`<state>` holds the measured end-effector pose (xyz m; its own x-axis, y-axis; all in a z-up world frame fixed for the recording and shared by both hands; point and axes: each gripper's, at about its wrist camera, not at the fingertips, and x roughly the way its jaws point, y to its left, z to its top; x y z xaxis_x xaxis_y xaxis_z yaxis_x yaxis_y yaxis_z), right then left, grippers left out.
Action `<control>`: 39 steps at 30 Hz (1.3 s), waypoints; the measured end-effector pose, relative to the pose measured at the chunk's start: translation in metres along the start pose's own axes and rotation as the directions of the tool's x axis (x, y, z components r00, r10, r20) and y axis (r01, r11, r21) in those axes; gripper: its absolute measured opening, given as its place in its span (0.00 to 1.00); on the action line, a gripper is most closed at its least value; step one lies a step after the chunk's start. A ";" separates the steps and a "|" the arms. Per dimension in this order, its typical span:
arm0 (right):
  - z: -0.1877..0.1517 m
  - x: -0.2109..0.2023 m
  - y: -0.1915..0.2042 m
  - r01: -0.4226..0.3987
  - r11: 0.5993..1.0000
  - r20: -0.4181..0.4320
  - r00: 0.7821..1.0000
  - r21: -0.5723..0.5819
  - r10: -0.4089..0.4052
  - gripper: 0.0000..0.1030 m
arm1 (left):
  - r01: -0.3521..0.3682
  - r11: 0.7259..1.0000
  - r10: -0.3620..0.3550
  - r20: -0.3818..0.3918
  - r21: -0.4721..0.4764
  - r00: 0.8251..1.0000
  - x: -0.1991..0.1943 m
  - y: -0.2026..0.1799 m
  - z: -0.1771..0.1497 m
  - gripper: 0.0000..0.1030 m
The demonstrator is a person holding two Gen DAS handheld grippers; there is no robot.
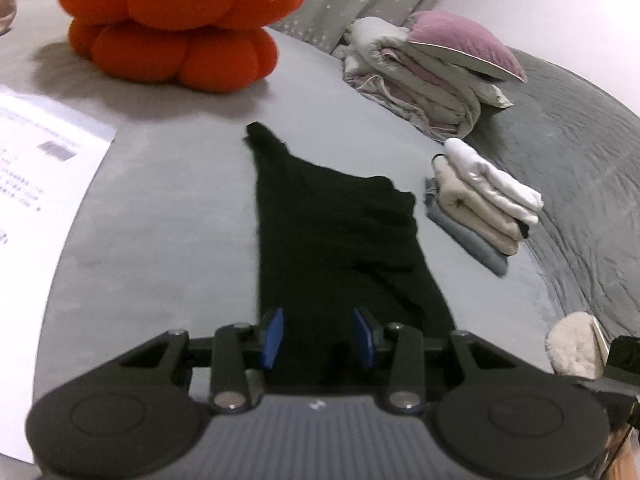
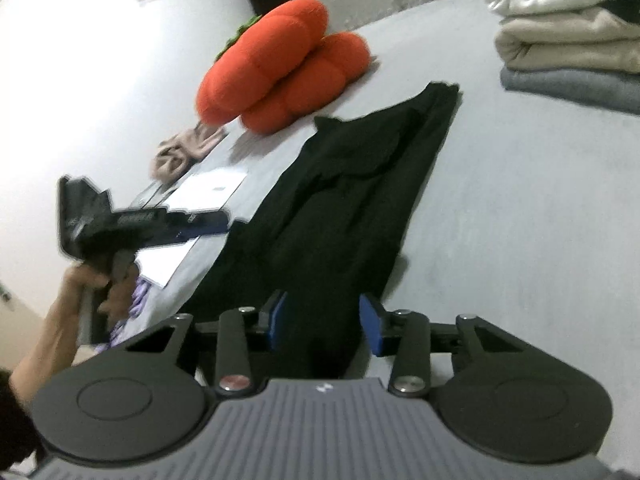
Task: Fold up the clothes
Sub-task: 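Grasp the black dress strip end with both grippers side by side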
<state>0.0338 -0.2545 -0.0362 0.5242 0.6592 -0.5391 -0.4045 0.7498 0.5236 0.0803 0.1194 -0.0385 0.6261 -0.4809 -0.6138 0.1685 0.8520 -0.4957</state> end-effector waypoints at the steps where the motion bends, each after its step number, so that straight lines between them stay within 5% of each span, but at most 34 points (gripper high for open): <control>1: 0.003 0.004 0.000 0.015 1.000 0.013 1.000 0.001 -0.015 0.36 | 0.004 1.000 -0.004 -0.011 0.005 1.000 0.002 0.001 -0.001 0.36; 6: 0.009 0.023 0.002 0.111 0.994 0.049 0.993 -0.022 -0.110 0.29 | -0.009 0.998 0.010 -0.026 0.057 1.000 0.012 -0.003 -0.010 0.35; 13: 0.009 0.033 0.006 0.207 0.976 0.067 0.977 -0.070 -0.203 0.19 | -0.034 0.995 0.036 -0.021 0.096 0.999 0.014 -0.003 -0.018 0.11; 16: 0.009 0.029 0.007 0.220 0.972 0.065 0.974 -0.080 -0.215 0.27 | -0.028 0.995 0.030 -0.014 0.095 0.999 0.011 -0.002 -0.018 0.10; 23: 0.006 0.035 0.010 0.262 0.955 0.053 0.965 -0.135 -0.257 0.27 | -0.020 0.991 0.021 -0.009 0.129 1.000 0.012 -0.008 -0.021 0.05; 25: 0.005 0.036 0.012 0.271 0.951 0.054 0.963 -0.152 -0.266 0.20 | -0.002 0.991 0.003 -0.005 0.137 1.000 0.009 -0.010 -0.021 0.05; 26: 0.006 0.035 0.014 0.267 0.951 0.062 0.964 -0.157 -0.260 0.07 | 0.008 0.990 -0.008 -0.001 0.138 1.000 0.006 -0.011 -0.020 0.05; 34: 0.012 0.011 0.022 0.180 0.972 0.177 0.972 -0.152 -0.153 0.07 | 0.102 0.991 -0.107 0.059 0.089 0.992 -0.009 0.002 -0.010 0.05; 39: 0.016 0.032 0.009 0.240 0.964 0.159 0.962 -0.112 -0.221 0.11 | 0.046 0.997 -0.047 0.013 0.055 0.999 0.007 0.005 -0.012 0.07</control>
<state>0.0585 -0.2275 -0.0386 0.7126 0.4601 -0.5297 -0.3488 0.8874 0.3016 0.0760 0.1181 -0.0528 0.6270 -0.5178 -0.5820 0.2390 0.8389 -0.4890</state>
